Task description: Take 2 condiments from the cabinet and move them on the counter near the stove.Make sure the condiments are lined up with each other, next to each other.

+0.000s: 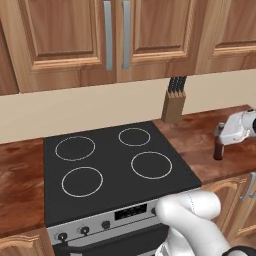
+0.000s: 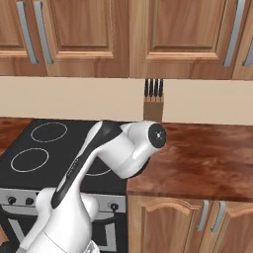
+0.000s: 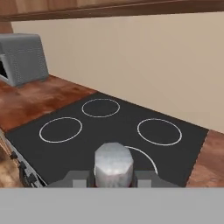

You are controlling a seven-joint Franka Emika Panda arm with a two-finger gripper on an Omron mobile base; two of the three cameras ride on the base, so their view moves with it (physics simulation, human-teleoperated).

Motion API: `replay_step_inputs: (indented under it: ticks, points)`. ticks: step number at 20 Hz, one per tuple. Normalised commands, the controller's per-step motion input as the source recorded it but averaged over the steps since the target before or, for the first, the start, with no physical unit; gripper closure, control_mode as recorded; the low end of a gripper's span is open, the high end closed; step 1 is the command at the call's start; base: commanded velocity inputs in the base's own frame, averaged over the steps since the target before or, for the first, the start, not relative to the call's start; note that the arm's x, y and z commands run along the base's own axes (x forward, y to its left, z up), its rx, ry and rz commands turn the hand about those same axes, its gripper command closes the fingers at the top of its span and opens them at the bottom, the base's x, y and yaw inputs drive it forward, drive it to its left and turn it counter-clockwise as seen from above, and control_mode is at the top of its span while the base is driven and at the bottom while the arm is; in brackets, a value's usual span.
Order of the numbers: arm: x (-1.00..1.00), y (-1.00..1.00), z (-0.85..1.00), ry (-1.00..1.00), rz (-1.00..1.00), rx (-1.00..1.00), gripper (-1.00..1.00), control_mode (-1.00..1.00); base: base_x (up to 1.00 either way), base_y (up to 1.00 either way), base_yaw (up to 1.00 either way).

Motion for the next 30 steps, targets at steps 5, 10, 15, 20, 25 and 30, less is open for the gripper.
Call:
replay_step_inputs:
  ticks: [5,10,15,20,25,30]
  points:
    - [0.18,0.00,-0.35,0.00,-0.16,0.00,1.00,-1.00,0.00,0.00,0.00]
    - [0.12,-0.05,-0.24,0.00,-0.04,0.03,1.00,-1.00,0.00,0.00,0.00]
    - [0.18,-0.20,-0.19,0.00,0.02,0.04,1.00,-1.00,0.00,0.00,0.00]
    - [0.22,-0.17,-0.22,0.00,0.01,0.04,1.00,-1.00,0.00,0.00,0.00]
    - [0.27,-0.12,-0.27,0.00,0.00,0.03,1.00,-1.00,0.00,0.00,0.00]
    - [0.34,-0.07,-0.26,0.00,0.00,0.02,1.00,-1.00,0.00,0.00,0.00]
